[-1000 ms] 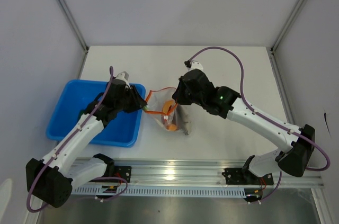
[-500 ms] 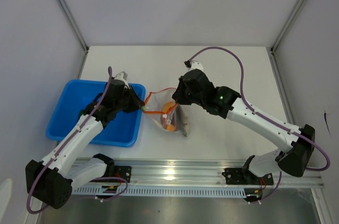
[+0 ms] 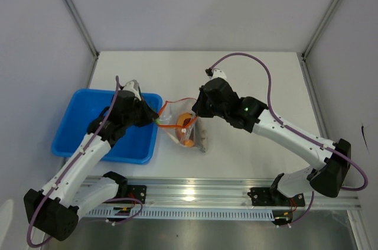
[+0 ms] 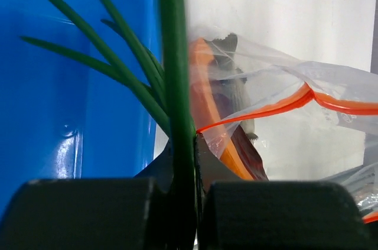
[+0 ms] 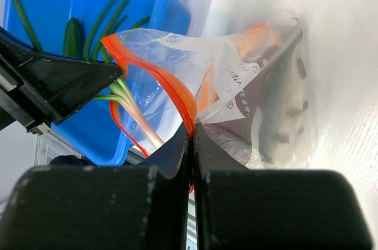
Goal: Place the food in the zip-top bag and seal the zipper
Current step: Adjust the zipper food storage bag at the center of the board.
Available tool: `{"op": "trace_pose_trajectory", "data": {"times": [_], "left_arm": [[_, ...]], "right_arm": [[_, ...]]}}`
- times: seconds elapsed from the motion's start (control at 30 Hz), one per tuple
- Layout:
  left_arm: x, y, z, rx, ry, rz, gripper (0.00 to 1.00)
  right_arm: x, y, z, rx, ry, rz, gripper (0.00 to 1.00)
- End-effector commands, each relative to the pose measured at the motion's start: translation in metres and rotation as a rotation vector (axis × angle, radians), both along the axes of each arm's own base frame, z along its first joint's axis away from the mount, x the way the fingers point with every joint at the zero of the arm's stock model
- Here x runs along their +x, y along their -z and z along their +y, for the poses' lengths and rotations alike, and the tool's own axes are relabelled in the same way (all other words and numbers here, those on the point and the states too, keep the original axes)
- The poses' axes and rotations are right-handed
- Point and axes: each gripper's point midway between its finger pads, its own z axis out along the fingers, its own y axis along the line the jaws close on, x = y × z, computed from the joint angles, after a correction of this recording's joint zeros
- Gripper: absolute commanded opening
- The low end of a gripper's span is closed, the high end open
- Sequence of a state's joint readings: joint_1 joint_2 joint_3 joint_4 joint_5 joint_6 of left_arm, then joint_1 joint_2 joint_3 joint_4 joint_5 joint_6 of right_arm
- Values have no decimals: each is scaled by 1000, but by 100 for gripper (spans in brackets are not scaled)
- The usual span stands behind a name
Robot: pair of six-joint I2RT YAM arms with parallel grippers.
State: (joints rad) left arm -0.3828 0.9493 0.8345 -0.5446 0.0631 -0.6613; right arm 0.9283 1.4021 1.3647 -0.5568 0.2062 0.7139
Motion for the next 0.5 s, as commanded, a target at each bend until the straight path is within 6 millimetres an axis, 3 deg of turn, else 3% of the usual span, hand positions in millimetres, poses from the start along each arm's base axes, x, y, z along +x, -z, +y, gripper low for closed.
{"op": "trace_pose_trajectory", "data": {"times": [0.0, 0.37, 0.47], "left_arm": [[0, -20, 4, 4, 6, -56, 2], [-9, -54, -11, -88, 91, -131, 1], [-11, -59, -11, -97, 92, -151, 14]], "right_arm": [[3, -25, 1, 64, 11, -54, 0], [3, -20, 3, 57, 9, -46, 0], [3, -19, 4, 56, 8, -45, 0]]}}
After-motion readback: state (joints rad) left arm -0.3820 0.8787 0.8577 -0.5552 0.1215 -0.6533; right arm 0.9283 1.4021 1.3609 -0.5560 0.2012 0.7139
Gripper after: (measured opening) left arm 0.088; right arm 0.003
